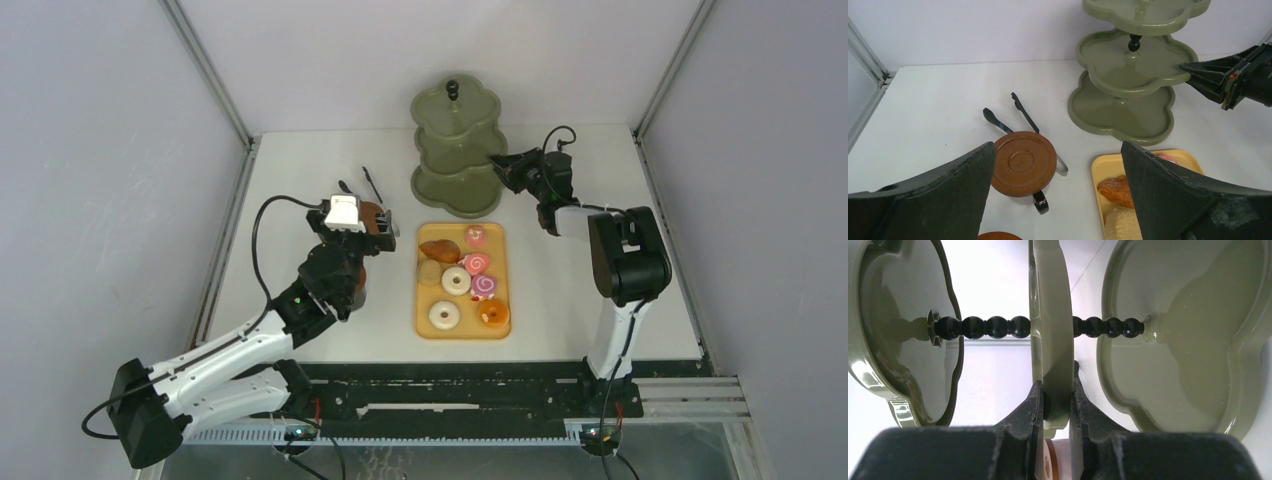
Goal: Serve the afternoon tea
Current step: Move the desert table to the center of the board.
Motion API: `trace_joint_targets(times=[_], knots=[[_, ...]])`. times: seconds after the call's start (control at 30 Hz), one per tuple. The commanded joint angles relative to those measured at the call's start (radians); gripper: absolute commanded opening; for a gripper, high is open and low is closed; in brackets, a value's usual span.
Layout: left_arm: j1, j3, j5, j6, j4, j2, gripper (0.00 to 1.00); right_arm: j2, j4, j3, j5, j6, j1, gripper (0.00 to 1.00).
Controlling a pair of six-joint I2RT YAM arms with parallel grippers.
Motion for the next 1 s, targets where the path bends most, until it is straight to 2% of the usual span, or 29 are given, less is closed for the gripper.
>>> trace_joint_targets(times=[0.0, 0.17, 0.4, 0.5, 0.73, 0.97], knots=[[-0.003, -0.013, -0.018, -0.007, 0.029, -0.007, 1.0, -0.003, 0.182, 0.016, -0.026, 0.037, 0.026, 0.12], [-0.003, -0.016, -0.018, -0.02, 0.015, -0.022, 1.0, -0.01, 0.185, -0.003, -0.038, 0.029, 0.037, 0.27], [-0.003, -0.032, -0.017, -0.043, 0.006, -0.04, 1.0, -0.035, 0.132, -0.011, -0.04, -0.022, 0.044, 0.56], [-0.003, -0.034, -0.009, -0.048, 0.002, -0.047, 1.0, -0.056, 0.099, -0.011, -0.039, -0.065, 0.046, 0.6], [0.002, -0.038, 0.005, -0.082, -0.002, -0.072, 1.0, -0.151, -0.065, -0.01, 0.012, -0.274, 0.071, 0.65], [0.033, -0.014, -0.007, -0.175, -0.118, -0.101, 1.0, -0.243, -0.205, -0.041, 0.082, -0.432, 0.111, 0.67]])
